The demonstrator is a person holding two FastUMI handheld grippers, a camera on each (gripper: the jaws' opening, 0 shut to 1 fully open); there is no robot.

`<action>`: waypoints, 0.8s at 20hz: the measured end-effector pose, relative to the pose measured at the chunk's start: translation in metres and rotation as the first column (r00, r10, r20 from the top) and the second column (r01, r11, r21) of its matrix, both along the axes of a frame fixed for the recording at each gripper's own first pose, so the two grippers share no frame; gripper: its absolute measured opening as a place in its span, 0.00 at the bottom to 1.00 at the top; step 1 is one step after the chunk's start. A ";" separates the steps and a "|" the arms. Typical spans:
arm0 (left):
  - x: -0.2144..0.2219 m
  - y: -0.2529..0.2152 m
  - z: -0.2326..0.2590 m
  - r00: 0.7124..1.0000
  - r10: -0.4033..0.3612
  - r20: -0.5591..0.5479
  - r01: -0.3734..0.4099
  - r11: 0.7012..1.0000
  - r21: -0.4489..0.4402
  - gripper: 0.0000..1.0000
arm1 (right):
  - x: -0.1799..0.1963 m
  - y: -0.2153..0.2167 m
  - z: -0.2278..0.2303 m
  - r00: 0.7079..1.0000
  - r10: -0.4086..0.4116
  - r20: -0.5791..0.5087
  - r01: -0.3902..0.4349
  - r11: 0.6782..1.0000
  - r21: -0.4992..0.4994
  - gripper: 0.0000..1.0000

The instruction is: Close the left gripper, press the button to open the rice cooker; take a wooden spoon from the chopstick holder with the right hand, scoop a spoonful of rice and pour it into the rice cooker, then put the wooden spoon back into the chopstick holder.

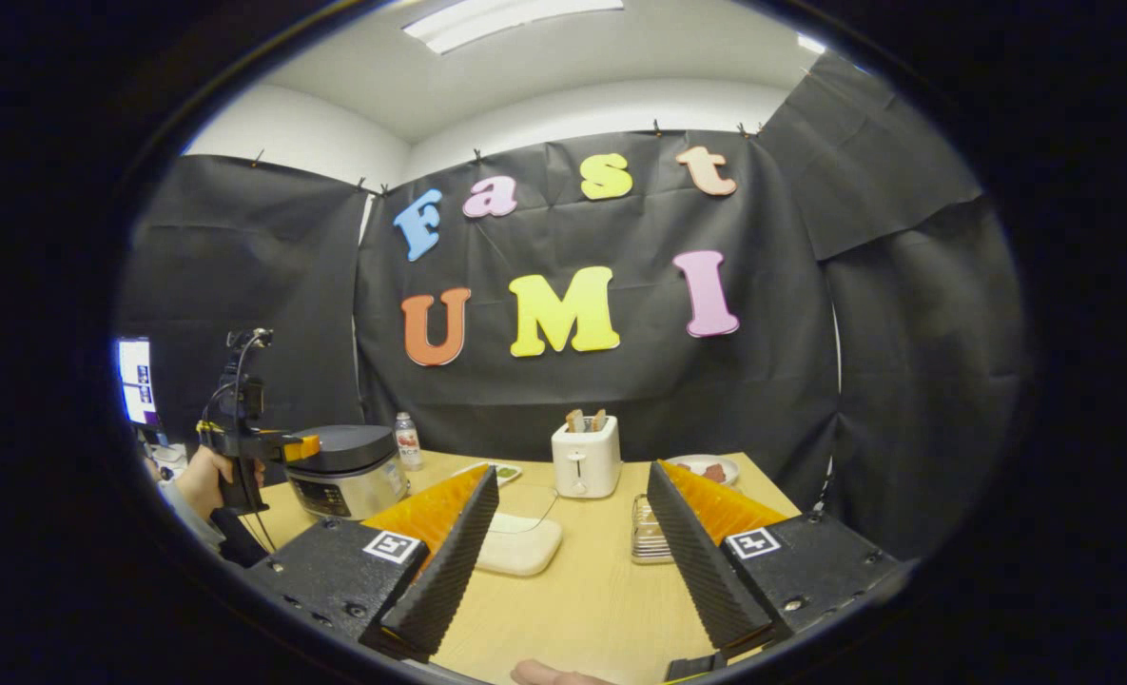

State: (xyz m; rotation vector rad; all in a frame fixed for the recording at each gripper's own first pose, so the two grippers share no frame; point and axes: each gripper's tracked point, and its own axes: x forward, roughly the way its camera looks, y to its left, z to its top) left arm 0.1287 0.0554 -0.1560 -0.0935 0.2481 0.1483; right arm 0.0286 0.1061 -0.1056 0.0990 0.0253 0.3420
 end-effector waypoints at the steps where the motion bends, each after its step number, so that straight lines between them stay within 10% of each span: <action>1: 0.000 -0.001 -0.004 1.000 -0.002 -0.007 0.002 1.000 -0.001 0.94 | 0.001 -0.001 -0.002 1.000 -0.003 -0.006 0.003 1.000 0.001 1.00; 13: -0.019 0.002 -0.001 0.999 0.050 -0.021 -0.049 0.997 0.057 0.86 | 0.004 -0.004 0.000 1.000 -0.017 -0.011 0.016 1.000 -0.013 0.94; 16: -0.031 -0.013 0.025 0.999 0.010 0.033 -0.010 1.000 0.027 0.96 | 0.003 -0.009 0.006 0.999 -0.034 0.005 0.034 0.999 -0.018 1.00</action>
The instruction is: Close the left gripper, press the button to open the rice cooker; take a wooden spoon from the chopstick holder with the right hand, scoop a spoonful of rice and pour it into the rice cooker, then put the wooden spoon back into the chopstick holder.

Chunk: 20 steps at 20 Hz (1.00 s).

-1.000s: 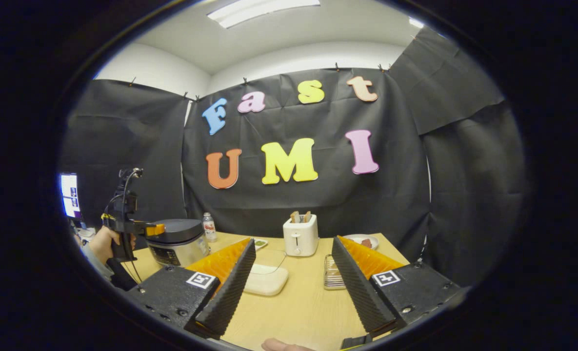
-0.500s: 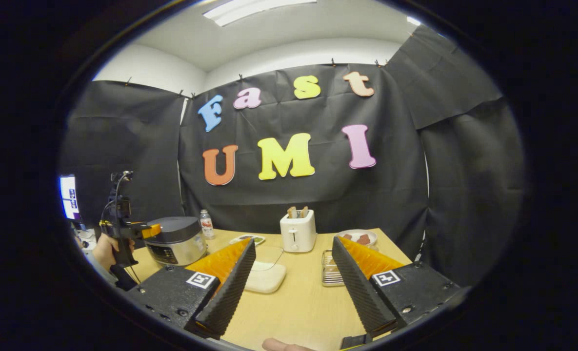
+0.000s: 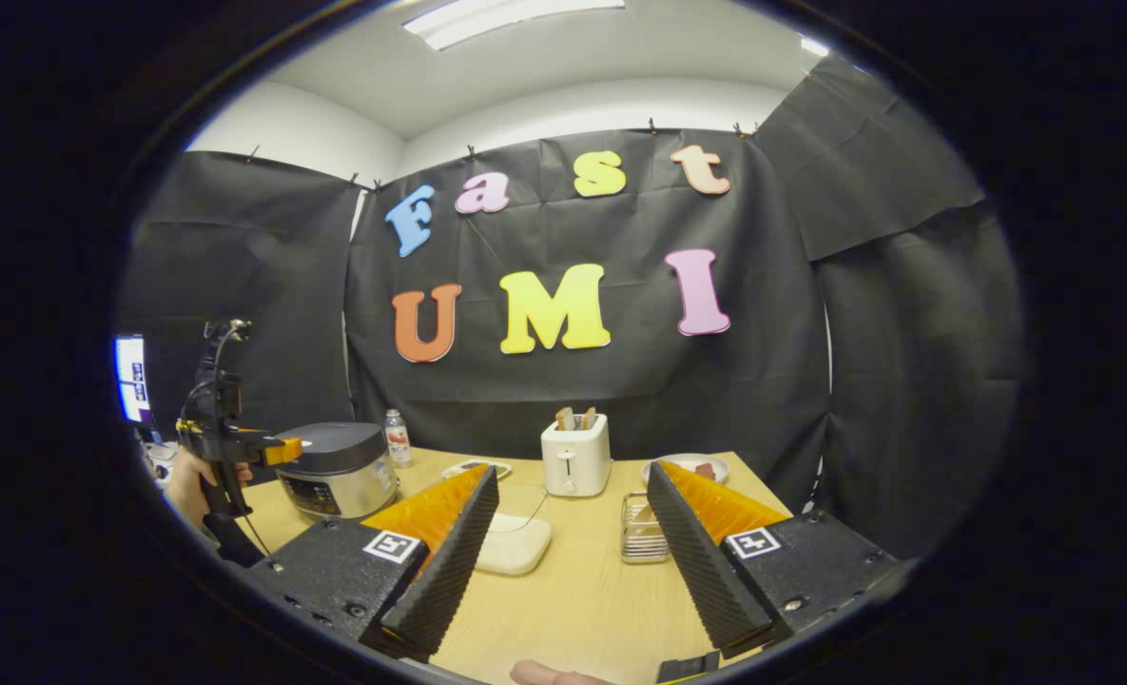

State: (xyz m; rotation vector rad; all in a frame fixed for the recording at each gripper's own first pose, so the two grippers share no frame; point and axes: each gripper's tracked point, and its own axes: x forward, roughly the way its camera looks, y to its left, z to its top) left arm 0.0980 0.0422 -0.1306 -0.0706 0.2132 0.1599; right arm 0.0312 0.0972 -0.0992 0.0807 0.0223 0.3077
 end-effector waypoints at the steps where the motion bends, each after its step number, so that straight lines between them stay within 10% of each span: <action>1: -0.005 -0.006 0.005 1.000 -0.017 0.012 0.017 1.000 -0.005 0.96 | 0.001 -0.002 0.001 1.000 -0.006 0.003 0.006 1.000 -0.002 1.00; 20: -0.139 -0.074 0.038 0.982 -0.159 0.098 0.159 0.987 0.000 0.96 | -0.020 -0.051 0.021 0.995 -0.095 0.021 0.095 0.995 -0.032 0.94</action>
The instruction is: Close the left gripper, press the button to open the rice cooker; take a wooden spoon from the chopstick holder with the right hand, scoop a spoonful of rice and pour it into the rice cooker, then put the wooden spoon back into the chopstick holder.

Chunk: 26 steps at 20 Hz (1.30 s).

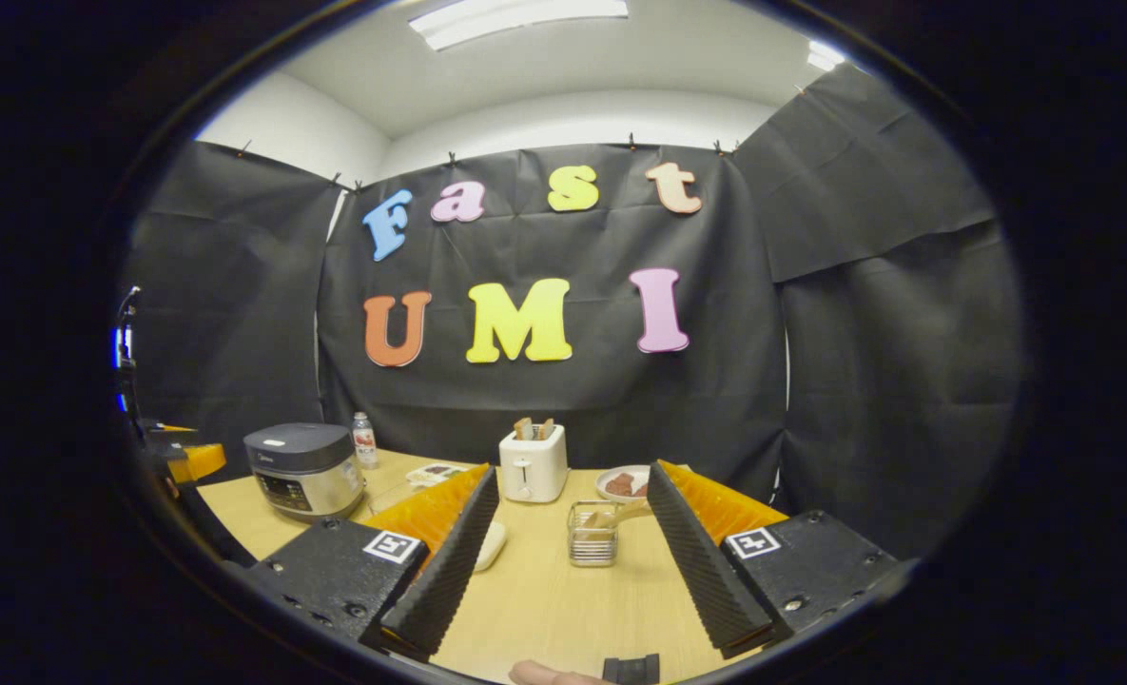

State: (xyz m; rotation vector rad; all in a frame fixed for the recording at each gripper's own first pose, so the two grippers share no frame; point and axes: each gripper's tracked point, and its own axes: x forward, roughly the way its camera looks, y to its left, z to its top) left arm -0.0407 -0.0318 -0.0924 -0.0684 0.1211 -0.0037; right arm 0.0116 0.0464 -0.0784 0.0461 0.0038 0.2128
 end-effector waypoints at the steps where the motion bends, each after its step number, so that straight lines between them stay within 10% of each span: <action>1: -0.002 -0.003 0.000 1.000 -0.010 -0.002 0.010 1.000 -0.009 0.96 | -0.001 0.001 0.000 1.000 0.003 0.000 -0.003 1.000 -0.002 1.00; 26: 0.001 -0.029 0.014 0.993 -0.092 0.069 0.093 0.996 -0.005 0.96 | 0.001 -0.001 -0.009 1.000 0.014 -0.028 -0.013 1.000 0.021 1.00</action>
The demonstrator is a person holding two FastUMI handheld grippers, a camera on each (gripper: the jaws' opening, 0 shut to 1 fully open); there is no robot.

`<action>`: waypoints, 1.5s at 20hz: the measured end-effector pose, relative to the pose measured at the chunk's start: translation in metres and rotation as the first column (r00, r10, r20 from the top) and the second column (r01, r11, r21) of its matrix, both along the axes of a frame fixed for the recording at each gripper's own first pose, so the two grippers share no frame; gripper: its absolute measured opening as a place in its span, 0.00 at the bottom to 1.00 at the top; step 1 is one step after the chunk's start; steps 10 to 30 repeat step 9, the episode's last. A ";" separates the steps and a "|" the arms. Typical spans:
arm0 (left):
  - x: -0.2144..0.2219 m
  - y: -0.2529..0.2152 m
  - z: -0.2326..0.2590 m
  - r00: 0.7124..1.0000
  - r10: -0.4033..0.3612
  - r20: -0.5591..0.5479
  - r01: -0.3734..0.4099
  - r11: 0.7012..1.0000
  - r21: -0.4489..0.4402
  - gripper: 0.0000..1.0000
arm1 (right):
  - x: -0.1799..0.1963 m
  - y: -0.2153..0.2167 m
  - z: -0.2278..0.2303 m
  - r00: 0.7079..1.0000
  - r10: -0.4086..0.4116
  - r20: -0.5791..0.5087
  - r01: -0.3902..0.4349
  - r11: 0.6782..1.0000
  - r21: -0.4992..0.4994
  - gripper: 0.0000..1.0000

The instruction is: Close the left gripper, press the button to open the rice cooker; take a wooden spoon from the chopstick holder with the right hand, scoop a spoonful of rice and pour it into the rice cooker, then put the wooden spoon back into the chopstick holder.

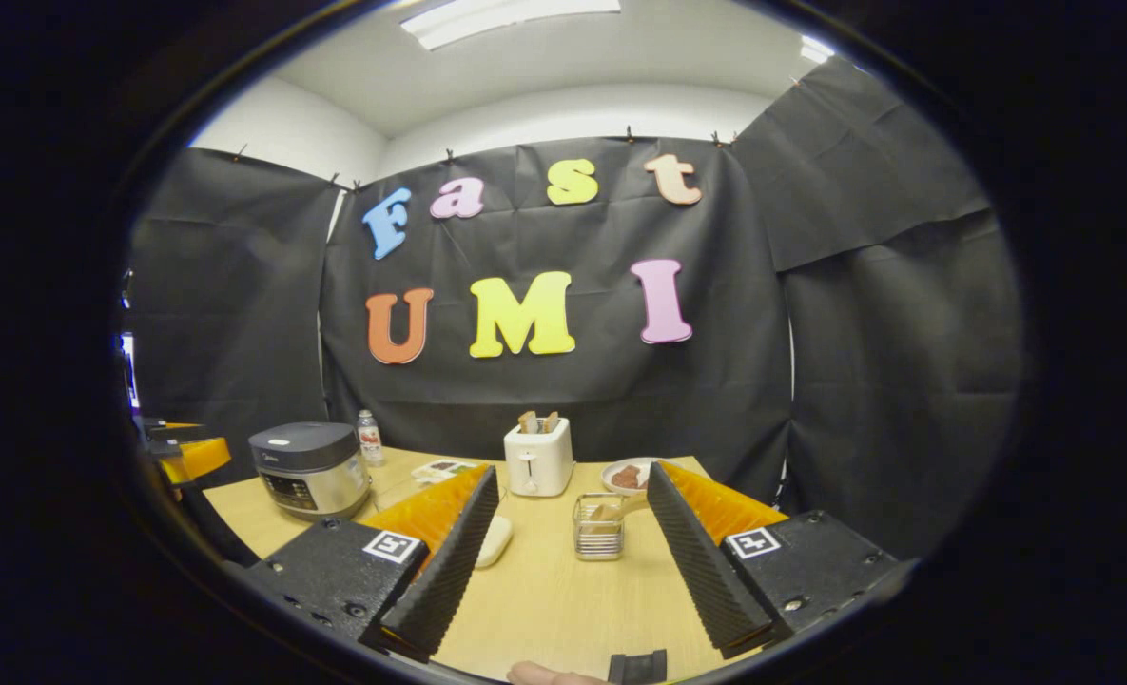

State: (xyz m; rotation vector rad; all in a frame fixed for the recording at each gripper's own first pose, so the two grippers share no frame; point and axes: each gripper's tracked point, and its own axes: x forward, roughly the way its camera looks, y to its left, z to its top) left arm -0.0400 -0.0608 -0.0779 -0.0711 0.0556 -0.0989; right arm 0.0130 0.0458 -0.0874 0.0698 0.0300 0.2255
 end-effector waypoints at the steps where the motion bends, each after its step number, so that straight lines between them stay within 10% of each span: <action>1: 0.000 -0.001 0.001 1.000 0.002 0.001 -0.002 1.000 0.003 0.96 | 0.000 -0.001 -0.001 1.000 -0.001 -0.001 0.001 1.000 -0.001 1.00; 30: -0.002 0.005 0.011 0.999 0.023 0.023 -0.023 1.000 0.015 0.96 | -0.007 0.000 0.009 1.000 -0.014 0.025 0.014 1.000 -0.023 0.94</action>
